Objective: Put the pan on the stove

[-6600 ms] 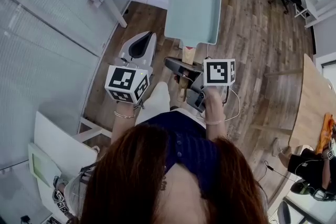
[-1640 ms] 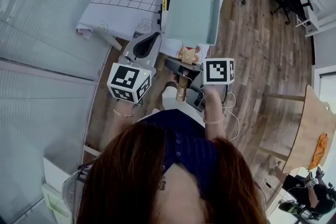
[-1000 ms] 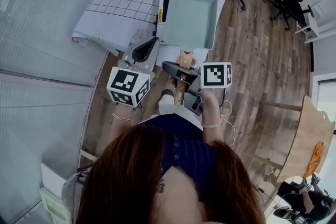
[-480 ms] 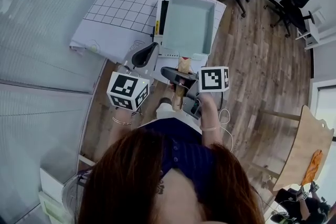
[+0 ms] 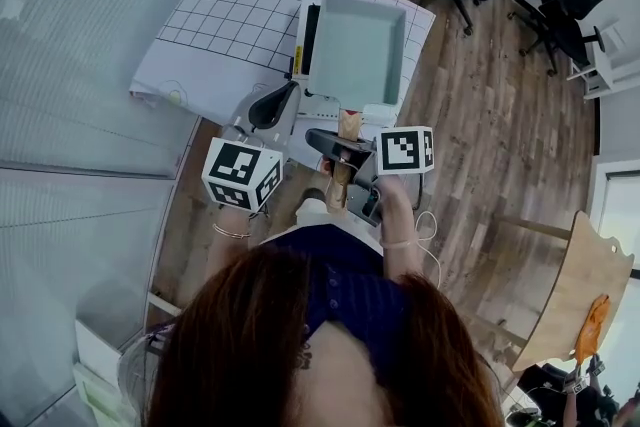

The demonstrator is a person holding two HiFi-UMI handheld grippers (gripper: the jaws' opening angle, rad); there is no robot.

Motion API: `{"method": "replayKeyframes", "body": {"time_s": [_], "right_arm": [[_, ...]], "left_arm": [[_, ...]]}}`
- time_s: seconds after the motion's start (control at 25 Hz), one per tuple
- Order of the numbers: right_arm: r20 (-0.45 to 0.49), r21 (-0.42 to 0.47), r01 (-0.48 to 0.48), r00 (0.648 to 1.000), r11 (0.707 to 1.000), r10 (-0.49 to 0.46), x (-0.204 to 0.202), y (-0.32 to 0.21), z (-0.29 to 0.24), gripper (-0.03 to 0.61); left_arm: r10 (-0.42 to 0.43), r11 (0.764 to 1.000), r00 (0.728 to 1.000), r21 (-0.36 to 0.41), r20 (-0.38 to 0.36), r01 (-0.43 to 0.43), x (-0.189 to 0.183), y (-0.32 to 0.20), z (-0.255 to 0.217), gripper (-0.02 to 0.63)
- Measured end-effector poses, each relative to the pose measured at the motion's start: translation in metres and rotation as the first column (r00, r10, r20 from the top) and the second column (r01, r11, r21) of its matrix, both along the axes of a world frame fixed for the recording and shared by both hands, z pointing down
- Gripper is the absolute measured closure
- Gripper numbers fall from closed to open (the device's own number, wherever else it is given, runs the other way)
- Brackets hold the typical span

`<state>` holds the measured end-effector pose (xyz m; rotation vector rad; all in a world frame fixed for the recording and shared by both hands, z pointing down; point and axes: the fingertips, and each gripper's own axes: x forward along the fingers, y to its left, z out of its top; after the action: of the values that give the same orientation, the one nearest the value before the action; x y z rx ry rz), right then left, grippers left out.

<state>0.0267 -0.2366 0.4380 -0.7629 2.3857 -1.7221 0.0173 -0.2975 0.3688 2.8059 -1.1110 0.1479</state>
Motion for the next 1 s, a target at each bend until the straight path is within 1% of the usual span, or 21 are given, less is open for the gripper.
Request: {"method": "replayKeyframes", "body": {"time_s": [0.2,0.4,1.0], "right_arm": [[0.015,-0.017,0.012,1.0,1.0,-0.012,0.0,-0.012,0.005,0.525],[-0.006,-0.025,0.017,1.0,1.0,-0.017,0.004,-0.022,0.014,0.525],[0.001,-0.073,0.038,0.999,0.997,-0.038,0.011,-0.052,0.039,0.524]], "left_arm": [[0.001,1.0,1.0,-0.011,0.01,-0.001,0.004,-0.013,0.004,0.601],[0.006,1.0,1.0,-0.014,0.006,-0.006,0.009,-0.022,0.006,0.601],[0.01,0.999,1.0,-0.053,0.013,-0.009,0.018,-0.046,0.021,0.601]]}}
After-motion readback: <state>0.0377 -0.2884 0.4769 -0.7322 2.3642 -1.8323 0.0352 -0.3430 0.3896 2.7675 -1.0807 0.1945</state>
